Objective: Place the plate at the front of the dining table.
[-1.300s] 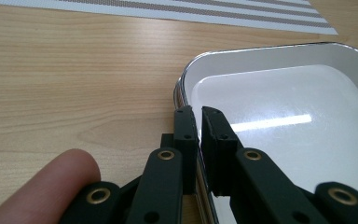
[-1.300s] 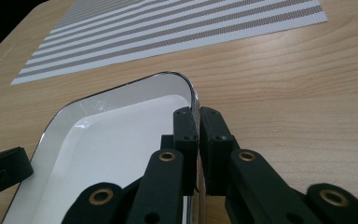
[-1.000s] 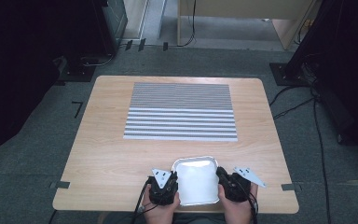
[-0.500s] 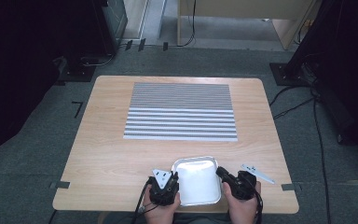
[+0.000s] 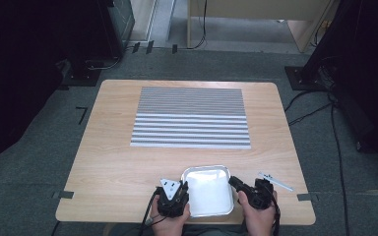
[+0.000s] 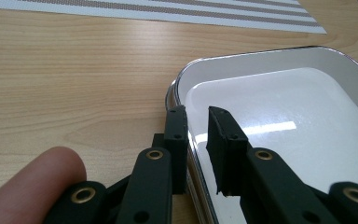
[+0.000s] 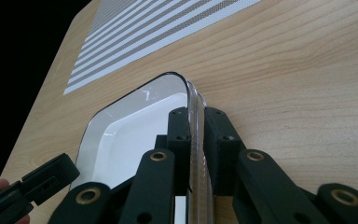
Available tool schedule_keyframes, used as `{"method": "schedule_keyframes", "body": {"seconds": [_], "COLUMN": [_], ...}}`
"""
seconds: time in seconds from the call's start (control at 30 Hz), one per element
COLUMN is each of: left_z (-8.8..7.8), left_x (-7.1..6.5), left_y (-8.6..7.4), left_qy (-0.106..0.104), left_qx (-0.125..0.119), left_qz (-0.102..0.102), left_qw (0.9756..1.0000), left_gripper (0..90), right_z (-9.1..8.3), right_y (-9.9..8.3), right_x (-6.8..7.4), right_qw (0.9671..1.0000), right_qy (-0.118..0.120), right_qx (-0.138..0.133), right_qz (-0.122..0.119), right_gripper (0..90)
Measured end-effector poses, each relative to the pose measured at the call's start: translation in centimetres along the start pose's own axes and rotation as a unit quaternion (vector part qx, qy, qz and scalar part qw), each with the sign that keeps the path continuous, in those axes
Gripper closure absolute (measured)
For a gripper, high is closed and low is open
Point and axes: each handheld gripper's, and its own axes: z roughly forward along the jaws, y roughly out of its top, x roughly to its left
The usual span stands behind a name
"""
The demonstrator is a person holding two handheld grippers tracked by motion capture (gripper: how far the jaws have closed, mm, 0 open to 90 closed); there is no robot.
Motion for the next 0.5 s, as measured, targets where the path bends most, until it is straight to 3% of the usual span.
{"method": "schedule_keyframes", "body": {"seconds": [0.23,0.33,0.37,0.43,0.47,0.5], "left_z": [-0.1,-0.1,-0.2,-0.2,-0.2,-0.2], "left_x": [-0.1,-0.2,-0.1,-0.1,-0.1,-0.1], "left_y": [-0.2,-0.2,-0.2,-0.2,-0.2,-0.2], "left_qy": [-0.002,0.000,0.000,0.000,0.000,0.000], "left_qx": [0.000,0.000,0.000,0.000,-0.001,-0.001], "left_qz": [0.003,0.003,0.003,0.003,0.003,0.003], "left_qw": [1.0000,1.0000,1.0000,1.0000,1.0000,1.0000], "left_gripper": [77.9,77.5,77.4,77.4,77.3,77.2], "right_z": [-0.4,-0.4,-0.3,-0.3,-0.1,-0.1], "right_y": [-0.1,-0.4,-0.6,-0.7,-1.0,-1.0], "right_x": [0.4,0.8,1.3,1.5,2.0,2.0], "right_qw": [0.9999,0.9990,0.9973,0.9965,0.9937,0.9937], "right_qy": [-0.007,-0.022,-0.038,-0.045,-0.063,-0.063], "right_qx": [0.000,-0.004,-0.007,-0.008,-0.011,-0.011], "right_qz": [-0.011,-0.038,-0.062,-0.070,-0.092,-0.092], "right_gripper": [86.1,86.4,87.3,88.1,88.7,88.7]}}
